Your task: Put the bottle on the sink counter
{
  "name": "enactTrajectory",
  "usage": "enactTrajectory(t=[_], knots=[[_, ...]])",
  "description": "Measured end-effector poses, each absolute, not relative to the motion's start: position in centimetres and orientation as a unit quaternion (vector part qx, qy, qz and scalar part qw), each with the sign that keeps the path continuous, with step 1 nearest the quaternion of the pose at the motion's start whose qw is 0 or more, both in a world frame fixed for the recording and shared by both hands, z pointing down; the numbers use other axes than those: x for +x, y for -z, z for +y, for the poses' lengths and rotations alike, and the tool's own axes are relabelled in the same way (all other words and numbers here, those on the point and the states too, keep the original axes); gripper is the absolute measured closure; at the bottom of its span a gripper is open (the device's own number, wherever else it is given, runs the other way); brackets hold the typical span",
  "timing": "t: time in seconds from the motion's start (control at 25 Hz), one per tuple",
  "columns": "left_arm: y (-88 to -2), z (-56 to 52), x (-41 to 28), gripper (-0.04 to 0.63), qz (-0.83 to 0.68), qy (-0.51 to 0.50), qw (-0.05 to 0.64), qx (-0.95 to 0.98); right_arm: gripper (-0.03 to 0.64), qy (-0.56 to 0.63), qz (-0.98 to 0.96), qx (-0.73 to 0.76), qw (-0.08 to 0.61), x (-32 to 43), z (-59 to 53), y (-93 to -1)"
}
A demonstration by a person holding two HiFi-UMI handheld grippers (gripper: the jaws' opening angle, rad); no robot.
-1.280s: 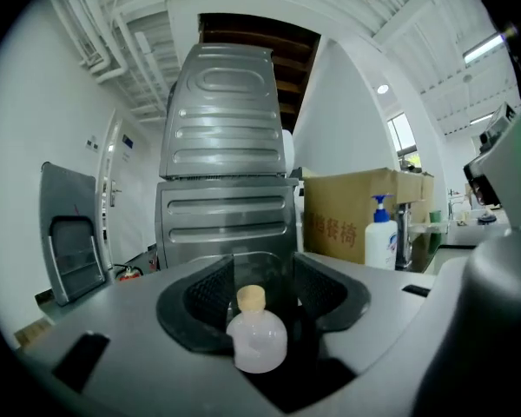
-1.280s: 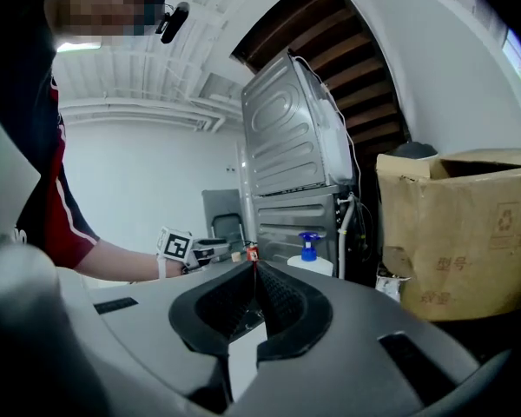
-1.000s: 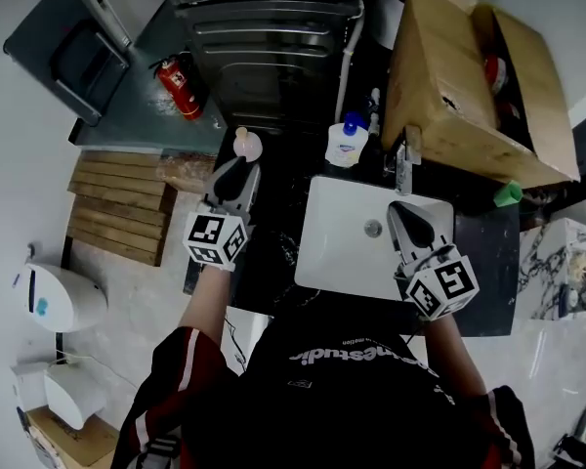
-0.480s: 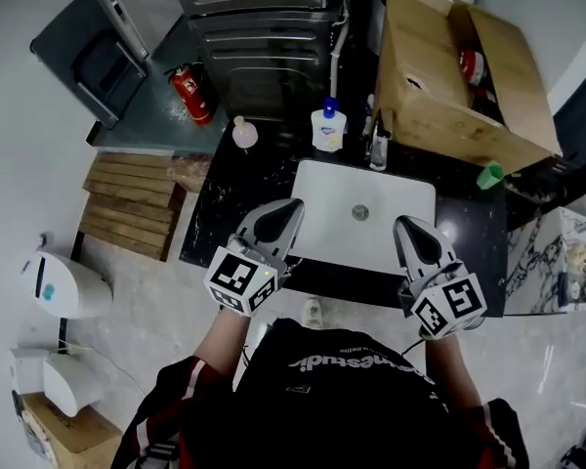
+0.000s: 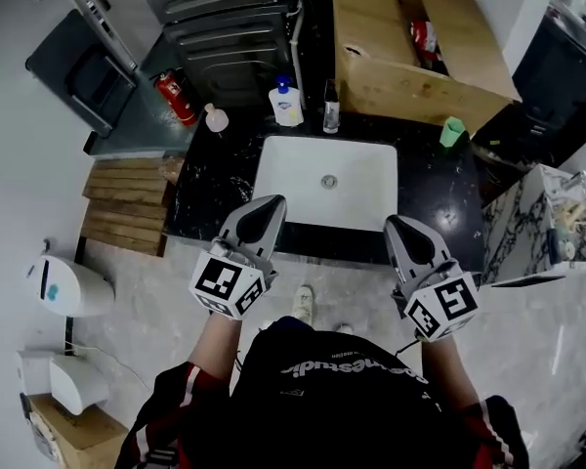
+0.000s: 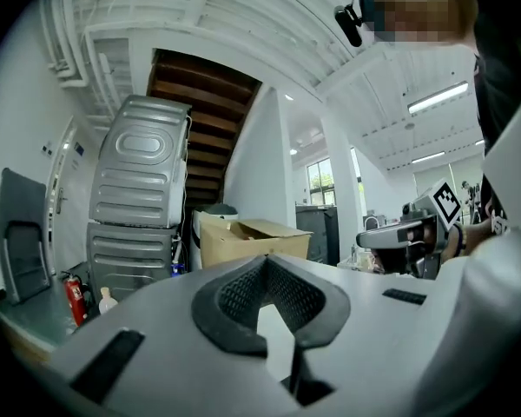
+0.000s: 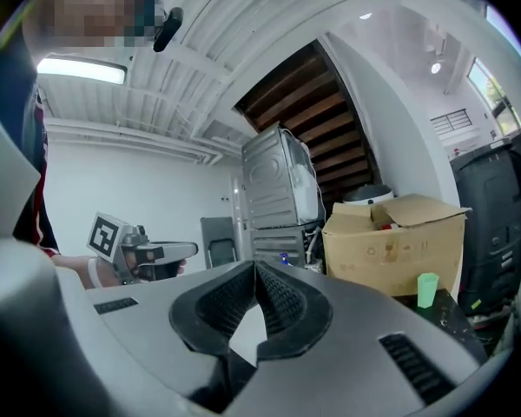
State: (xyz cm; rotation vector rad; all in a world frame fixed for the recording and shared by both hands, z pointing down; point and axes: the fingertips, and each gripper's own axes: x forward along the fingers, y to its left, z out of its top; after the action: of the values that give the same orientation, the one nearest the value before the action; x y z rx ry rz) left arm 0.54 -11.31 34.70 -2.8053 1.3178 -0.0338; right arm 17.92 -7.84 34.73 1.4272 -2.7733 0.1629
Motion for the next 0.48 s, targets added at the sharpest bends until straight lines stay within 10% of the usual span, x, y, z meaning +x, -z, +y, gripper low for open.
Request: enactTrajectory(t=[0.48], knots=[[-35.0, -9.1, -0.5, 0.580, 0.415, -0.004, -0.002, -0.910, 0.577, -0.039, -0.874, 0.484, 0.010, 17.4, -4.8, -33.5]])
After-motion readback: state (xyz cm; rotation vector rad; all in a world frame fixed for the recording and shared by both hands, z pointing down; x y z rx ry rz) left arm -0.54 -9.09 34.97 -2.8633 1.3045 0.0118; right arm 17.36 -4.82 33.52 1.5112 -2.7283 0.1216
